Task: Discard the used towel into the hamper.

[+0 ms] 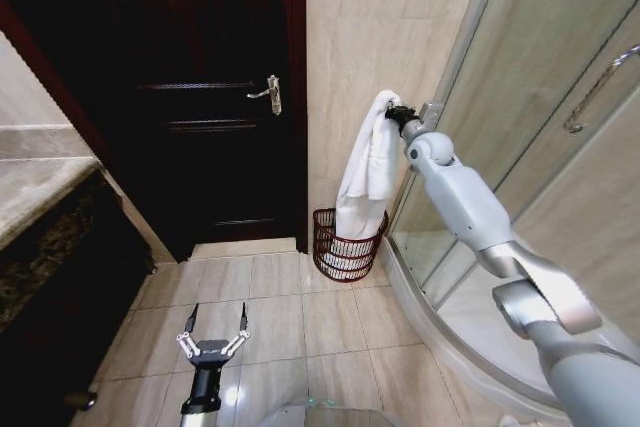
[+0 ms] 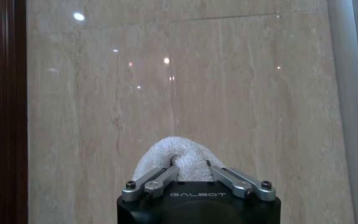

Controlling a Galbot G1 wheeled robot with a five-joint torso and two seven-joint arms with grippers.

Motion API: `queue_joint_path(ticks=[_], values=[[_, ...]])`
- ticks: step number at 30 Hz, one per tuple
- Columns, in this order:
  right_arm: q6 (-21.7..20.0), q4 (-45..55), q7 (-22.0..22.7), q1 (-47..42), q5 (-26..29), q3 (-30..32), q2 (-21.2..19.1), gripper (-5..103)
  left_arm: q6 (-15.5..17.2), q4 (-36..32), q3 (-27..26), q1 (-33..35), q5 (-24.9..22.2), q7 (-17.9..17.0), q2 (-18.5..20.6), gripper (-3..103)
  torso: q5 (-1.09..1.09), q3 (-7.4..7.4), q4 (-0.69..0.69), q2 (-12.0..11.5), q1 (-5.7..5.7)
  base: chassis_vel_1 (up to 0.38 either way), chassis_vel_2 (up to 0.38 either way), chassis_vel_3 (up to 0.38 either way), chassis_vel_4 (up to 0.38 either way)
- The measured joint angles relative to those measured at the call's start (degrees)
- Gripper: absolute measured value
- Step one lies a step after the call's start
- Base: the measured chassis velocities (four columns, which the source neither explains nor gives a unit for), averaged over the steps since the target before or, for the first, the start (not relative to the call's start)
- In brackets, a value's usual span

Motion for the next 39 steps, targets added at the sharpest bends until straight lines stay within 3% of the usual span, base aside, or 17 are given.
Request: queue_joint_path(ticks=[39], values=[[1.5, -2.4, 0.0, -1.7, -2.6, 0.5, 1.6, 7, -1.1, 0.0, 0.1, 1.2, 0.7, -0.1, 0.0, 100, 0.0, -5.44, -0.01, -9.2, -3.75, 0.0, 0.0, 0.0, 0.0]])
